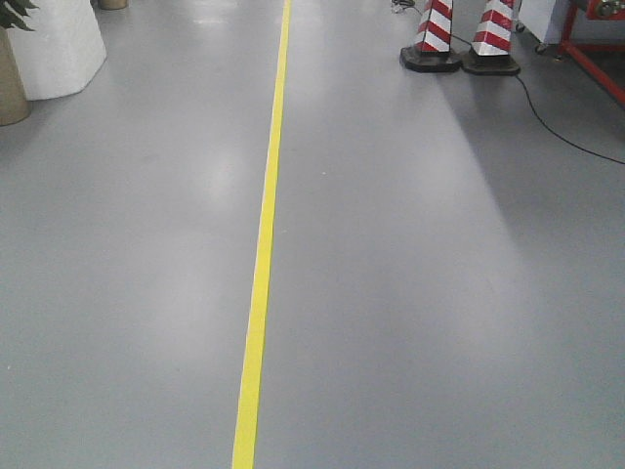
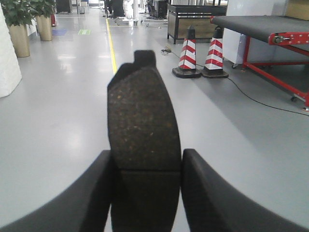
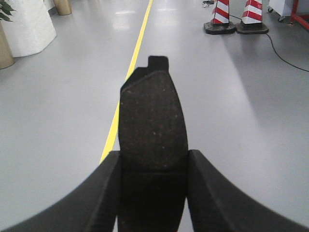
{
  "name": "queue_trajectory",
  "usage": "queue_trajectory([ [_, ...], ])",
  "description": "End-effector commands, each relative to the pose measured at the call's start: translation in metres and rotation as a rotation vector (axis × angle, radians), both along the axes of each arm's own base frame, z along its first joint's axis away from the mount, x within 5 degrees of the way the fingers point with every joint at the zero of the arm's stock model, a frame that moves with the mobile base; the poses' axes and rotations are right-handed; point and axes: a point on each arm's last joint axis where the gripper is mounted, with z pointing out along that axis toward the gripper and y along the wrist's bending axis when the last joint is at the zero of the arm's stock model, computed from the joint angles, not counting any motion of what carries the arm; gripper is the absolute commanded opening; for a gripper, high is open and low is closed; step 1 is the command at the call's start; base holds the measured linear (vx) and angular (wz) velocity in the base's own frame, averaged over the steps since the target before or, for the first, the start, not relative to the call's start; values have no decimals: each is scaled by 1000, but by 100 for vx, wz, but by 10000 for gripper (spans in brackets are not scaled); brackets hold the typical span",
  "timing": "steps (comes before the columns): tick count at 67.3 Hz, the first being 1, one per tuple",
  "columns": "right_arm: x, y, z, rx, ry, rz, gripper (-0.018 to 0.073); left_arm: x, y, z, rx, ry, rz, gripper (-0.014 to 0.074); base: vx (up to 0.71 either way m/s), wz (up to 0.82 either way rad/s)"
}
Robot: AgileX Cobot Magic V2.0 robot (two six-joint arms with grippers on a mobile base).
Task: Move and align brake pads A on conveyor
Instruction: 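Hold both brake pads and drive the base away from the table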
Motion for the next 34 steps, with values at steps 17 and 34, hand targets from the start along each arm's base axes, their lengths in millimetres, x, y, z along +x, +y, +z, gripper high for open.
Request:
queue_trajectory([
  [17, 2, 0, 18, -3, -115, -2, -7, 1, 0, 17, -23, -116, -3, -6, 59, 4],
  [34, 2, 0, 18, -3, -117, -2, -7, 1, 0, 17, -23, -116, -3, -6, 61, -2],
])
